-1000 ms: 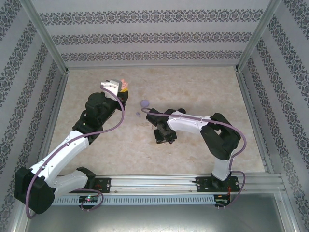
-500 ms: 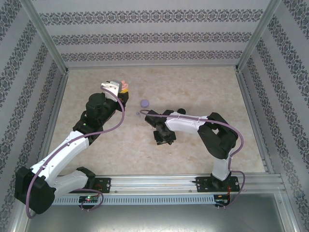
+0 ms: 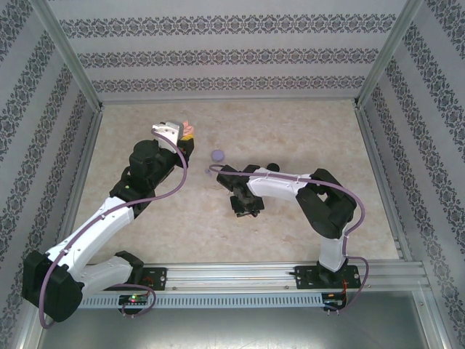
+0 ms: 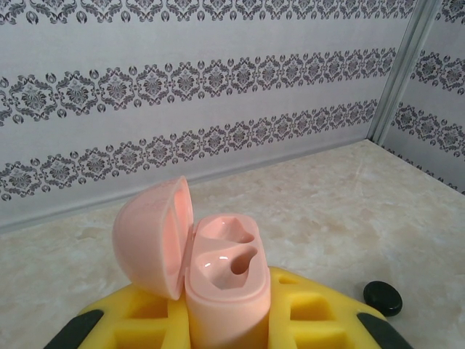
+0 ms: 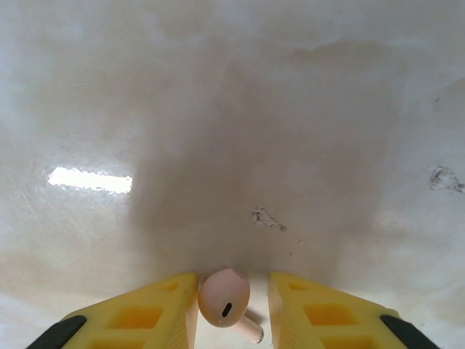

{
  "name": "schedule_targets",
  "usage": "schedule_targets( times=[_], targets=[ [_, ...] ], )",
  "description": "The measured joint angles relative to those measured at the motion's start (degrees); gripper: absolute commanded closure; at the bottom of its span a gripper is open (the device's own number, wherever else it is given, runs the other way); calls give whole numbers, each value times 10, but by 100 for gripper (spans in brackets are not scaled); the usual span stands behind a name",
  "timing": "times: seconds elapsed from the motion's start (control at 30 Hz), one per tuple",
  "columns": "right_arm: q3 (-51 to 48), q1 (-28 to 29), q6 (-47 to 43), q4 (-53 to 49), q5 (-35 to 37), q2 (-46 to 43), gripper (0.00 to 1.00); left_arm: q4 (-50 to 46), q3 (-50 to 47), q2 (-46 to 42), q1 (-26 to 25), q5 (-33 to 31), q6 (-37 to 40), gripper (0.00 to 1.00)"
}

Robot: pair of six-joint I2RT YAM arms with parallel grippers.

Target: Insert the wireless bluetooth earbuds into the charging case

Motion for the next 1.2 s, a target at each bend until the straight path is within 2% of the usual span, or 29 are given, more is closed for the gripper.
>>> schedule_targets(
  times=[0.2, 0.4, 0.67, 1.0, 1.2],
  targets=[
    [1, 0, 0, 2, -1, 0, 74, 0, 0, 0, 0, 2, -2, 100],
    [1, 0, 1, 5, -3, 0, 83, 0, 0, 1, 0, 3, -3, 100],
    [-17, -1, 5, 27, -2, -22, 84, 0, 0, 3, 0, 18, -6, 100],
    [-26, -31, 7, 47, 0, -165, 84, 11, -14, 2, 0, 63, -6, 100],
    [29, -77, 6, 71, -18, -247, 83, 69, -61, -8, 0, 125, -4, 100]
  ],
)
